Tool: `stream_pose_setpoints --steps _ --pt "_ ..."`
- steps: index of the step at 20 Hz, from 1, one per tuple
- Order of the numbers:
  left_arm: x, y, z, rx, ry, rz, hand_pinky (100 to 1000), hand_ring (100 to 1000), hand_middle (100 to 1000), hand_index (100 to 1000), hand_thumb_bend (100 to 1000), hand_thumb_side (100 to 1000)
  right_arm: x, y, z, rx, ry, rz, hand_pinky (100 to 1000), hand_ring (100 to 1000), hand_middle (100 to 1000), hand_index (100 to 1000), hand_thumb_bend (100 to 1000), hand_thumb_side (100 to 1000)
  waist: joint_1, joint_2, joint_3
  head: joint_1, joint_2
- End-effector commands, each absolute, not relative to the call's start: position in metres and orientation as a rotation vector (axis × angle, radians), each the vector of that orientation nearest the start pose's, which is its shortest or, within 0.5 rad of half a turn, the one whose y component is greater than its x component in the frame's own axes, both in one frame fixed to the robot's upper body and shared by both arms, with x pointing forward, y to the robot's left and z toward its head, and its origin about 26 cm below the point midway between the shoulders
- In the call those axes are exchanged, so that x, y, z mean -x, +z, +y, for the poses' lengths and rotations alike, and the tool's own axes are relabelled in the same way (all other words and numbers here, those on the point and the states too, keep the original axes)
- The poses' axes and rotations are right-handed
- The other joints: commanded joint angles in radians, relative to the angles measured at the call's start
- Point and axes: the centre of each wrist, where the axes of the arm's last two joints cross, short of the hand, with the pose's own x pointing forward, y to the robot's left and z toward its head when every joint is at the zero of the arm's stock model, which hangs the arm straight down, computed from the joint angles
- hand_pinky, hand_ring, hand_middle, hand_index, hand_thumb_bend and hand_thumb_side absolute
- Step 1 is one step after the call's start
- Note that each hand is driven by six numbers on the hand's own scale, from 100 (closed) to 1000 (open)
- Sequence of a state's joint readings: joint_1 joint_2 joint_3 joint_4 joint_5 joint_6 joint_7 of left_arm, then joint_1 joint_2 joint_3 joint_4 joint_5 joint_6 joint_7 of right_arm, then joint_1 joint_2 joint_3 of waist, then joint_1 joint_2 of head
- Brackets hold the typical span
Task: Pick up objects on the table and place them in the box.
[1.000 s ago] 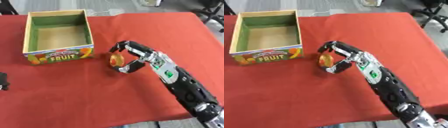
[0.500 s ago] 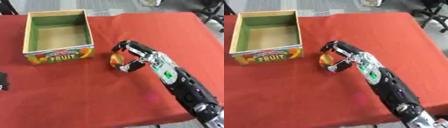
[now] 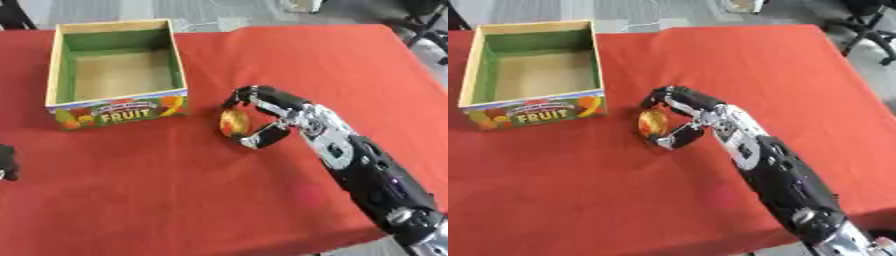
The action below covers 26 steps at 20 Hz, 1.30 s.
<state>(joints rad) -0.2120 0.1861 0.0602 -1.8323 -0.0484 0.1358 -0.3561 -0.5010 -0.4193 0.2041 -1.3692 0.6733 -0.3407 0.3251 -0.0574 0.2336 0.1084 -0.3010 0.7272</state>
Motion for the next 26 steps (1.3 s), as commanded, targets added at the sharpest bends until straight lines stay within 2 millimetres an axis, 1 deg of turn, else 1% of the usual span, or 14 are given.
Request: stream_pose_setpoints --steps 1,4,7,9,10,11,12,13,14,15,16,18,22,26 --pt "-0.3113 0.1345 0.2723 0.03 -0.532 -1.85 492 511 526 516 327 373 -0.393 0.1168 -0.273 0.567 1.55 -1.701 737 801 724 824 339 169 0.005 -0.017 -0.002 0.0 0.0" --pt "-0.3113 0.1343 0.2724 0.031 -0.532 -1.85 492 511 526 516 328 373 -0.393 0.1153 -0.2729 0.566 1.573 -1.68 739 808 731 826 338 172 0.006 -0.017 -0.002 0.0 0.0" --pt "-0.3112 0.1342 0.2724 0.03 -0.532 -1.849 492 511 526 516 328 373 -0.3931 0.1148 -0.2732 0.566 1.587 -1.664 704 783 713 806 327 158 0.007 -0.017 -0.002 0.0 0.0" --pt "-0.3112 0.1342 0.2724 0.031 -0.532 -1.849 492 511 526 516 328 373 -0.3931 0.1149 -0.2732 0.57 1.588 -1.662 704 783 713 806 327 158 0.007 -0.017 -0.002 0.0 0.0" --pt "-0.3112 0.1341 0.2724 0.03 -0.532 -1.849 492 511 526 515 328 373 -0.3933 0.1154 -0.274 0.578 1.58 -1.663 578 676 612 745 253 100 0.007 -0.017 -0.003 0.0 0.0" --pt "-0.3112 0.1341 0.2724 0.03 -0.532 -1.849 492 511 526 515 328 373 -0.3934 0.1156 -0.2742 0.587 1.572 -1.664 578 676 612 745 253 100 0.007 -0.017 -0.003 0.0 0.0" --pt "-0.3112 0.1341 0.2724 0.03 -0.532 -1.849 492 512 526 516 328 373 -0.3934 0.1157 -0.2744 0.595 1.565 -1.665 506 604 560 709 196 100 0.007 -0.017 -0.003 0.001 -0.001" --pt "-0.3112 0.134 0.2724 0.031 -0.532 -1.849 492 512 526 516 328 373 -0.3935 0.1157 -0.2745 0.603 1.557 -1.665 483 584 542 696 173 100 0.008 -0.018 -0.002 0.001 -0.001" --pt "-0.3112 0.1339 0.2724 0.031 -0.532 -1.848 492 512 526 516 328 373 -0.3936 0.1156 -0.2745 0.61 1.552 -1.666 435 544 506 662 120 100 0.008 -0.018 -0.002 0.0 -0.001" --pt "-0.3112 0.1339 0.2724 0.031 -0.532 -1.848 492 512 526 515 327 373 -0.3936 0.1155 -0.2744 0.616 1.548 -1.665 419 532 492 647 101 100 0.008 -0.018 -0.002 0.0 -0.001" --pt "-0.3112 0.1339 0.2724 0.031 -0.532 -1.848 492 512 526 515 328 373 -0.3937 0.1153 -0.2745 0.622 1.544 -1.666 383 505 463 609 100 100 0.008 -0.018 -0.002 0.0 -0.001" --pt "-0.3112 0.1339 0.2724 0.031 -0.532 -1.848 492 512 526 515 328 373 -0.3939 0.1147 -0.2748 0.632 1.535 -1.669 344 476 437 577 100 100 0.008 -0.018 -0.002 0.0 -0.002" --pt "-0.3112 0.1338 0.2725 0.031 -0.531 -1.848 492 512 526 515 328 373 -0.394 0.1159 -0.2758 0.665 1.493 -1.703 230 389 333 472 100 100 0.008 -0.018 -0.003 0.001 -0.002" --pt "-0.3112 0.134 0.2725 0.031 -0.531 -1.849 492 512 526 515 328 373 -0.3937 0.1211 -0.276 0.689 1.431 -1.759 206 373 295 435 100 100 0.009 -0.018 -0.004 0.002 -0.003"
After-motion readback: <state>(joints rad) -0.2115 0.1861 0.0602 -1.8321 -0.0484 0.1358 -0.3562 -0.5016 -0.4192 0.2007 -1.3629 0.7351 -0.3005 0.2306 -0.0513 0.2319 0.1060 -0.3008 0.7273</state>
